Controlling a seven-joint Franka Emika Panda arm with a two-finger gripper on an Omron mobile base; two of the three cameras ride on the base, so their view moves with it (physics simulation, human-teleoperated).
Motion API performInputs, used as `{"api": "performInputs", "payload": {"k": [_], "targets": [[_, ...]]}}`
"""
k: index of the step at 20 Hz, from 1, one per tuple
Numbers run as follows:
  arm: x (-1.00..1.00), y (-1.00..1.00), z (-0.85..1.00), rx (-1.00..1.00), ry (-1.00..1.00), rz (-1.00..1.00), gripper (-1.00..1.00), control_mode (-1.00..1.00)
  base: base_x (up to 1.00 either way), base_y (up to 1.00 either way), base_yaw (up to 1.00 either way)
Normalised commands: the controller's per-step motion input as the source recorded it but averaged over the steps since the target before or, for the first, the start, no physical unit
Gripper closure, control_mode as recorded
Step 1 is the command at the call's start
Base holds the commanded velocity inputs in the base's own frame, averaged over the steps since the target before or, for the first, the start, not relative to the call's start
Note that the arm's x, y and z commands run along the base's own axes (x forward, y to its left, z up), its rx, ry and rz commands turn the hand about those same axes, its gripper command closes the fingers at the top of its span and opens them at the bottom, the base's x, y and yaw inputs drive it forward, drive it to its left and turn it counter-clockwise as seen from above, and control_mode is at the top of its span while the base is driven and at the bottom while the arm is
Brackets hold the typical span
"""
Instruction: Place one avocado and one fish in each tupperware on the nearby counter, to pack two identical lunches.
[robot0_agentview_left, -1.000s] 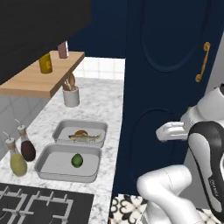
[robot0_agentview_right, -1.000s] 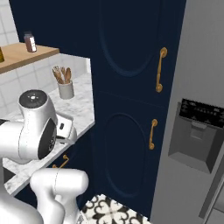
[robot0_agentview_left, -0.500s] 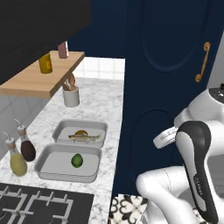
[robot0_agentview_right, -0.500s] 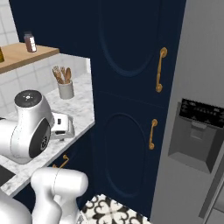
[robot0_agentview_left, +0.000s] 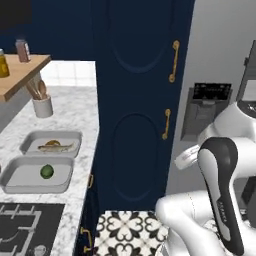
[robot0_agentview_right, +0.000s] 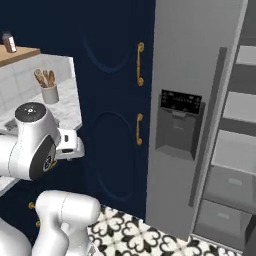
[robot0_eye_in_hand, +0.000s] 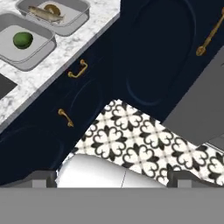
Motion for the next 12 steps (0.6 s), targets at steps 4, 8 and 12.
{"api": "performInputs", "payload": {"k": [4, 8, 12], "targets": [[0.00, 0.00, 0.00, 0.00, 0.00, 0.00, -1.00, 1.00, -0.18, -0.82, -0.45], [0.00, 0.00, 0.00, 0.00, 0.00, 0.00, -1.00, 1.00, 0.03, -0.72, -0.41], [0.00, 0.00, 0.00, 0.00, 0.00, 0.00, -1.00, 1.00, 0.29, -0.45, -0.27]]}}
